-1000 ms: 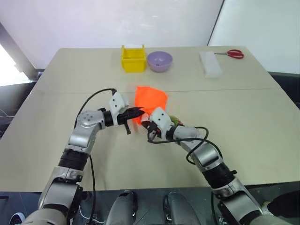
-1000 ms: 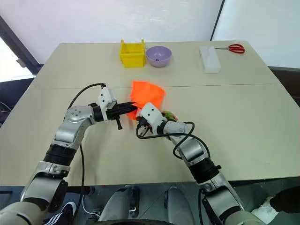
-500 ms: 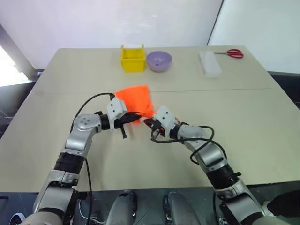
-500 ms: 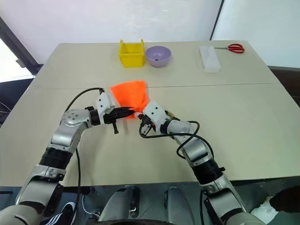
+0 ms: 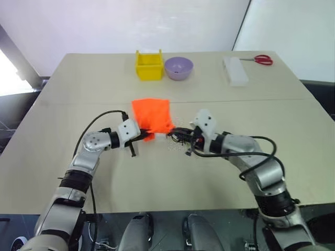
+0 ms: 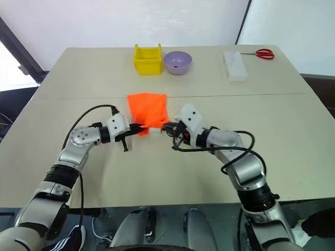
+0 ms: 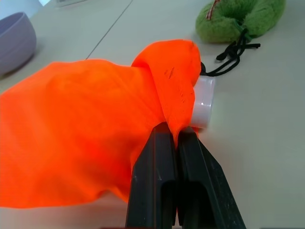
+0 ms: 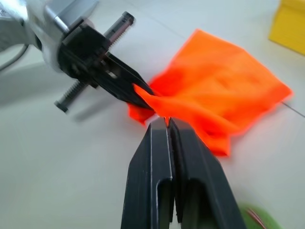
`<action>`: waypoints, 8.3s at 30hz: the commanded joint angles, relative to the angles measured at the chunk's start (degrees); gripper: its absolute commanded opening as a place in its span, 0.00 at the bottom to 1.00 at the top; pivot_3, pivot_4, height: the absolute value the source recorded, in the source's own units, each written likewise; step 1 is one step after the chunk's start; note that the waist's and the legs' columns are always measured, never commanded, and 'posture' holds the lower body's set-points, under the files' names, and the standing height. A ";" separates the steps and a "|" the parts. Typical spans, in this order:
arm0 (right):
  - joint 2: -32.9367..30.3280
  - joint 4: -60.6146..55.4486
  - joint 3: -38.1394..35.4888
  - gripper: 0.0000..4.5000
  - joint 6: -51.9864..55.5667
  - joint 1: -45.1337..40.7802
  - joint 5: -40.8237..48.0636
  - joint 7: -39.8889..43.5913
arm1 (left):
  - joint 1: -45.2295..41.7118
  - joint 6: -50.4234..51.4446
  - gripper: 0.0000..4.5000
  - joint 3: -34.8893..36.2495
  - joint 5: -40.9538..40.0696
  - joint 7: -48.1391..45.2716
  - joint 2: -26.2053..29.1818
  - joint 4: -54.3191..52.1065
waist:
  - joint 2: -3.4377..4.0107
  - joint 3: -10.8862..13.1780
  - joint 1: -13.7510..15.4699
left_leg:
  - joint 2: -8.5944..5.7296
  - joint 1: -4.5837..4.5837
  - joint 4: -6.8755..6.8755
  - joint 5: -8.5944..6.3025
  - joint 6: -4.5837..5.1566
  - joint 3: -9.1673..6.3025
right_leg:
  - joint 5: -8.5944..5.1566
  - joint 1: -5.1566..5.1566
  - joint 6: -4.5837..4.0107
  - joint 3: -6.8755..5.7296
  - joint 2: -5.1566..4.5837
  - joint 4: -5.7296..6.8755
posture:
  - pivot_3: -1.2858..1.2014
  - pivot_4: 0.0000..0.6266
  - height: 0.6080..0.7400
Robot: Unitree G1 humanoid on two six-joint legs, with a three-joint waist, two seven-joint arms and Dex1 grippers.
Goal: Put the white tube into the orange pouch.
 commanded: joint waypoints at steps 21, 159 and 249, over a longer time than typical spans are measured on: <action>-7.53 9.63 4.59 0.71 -7.88 2.79 -8.53 2.14 | 0.47 5.04 0.00 2.52 -3.99 0.79 -1.09 -4.30 | 0.00 0.00 -0.10 | 0.05 0.04 0.06 -0.01 0.03 0.02 | 0.03 0.02 -0.02 -0.02 0.09 0.05 | 0.52 0.24 1.00; -9.85 -4.67 -7.79 0.00 6.62 -3.83 14.57 -1.73 | -16.04 10.83 0.15 0.81 -13.51 -26.36 -10.93 12.79 | -0.02 0.01 -0.03 | 0.02 -0.21 0.09 -0.01 0.06 0.02 | 0.04 -0.12 0.00 -0.07 0.17 -0.08 | 0.52 0.24 1.00; -3.64 4.59 -14.64 0.00 5.73 -17.24 12.77 -8.37 | 7.19 20.09 0.05 -7.41 2.19 25.28 -22.51 -18.29 | 0.00 0.00 1.11 | 0.02 -0.17 0.16 -0.01 0.06 0.02 | 0.07 -0.08 -0.03 -0.05 0.15 -0.02 | 0.52 0.24 1.00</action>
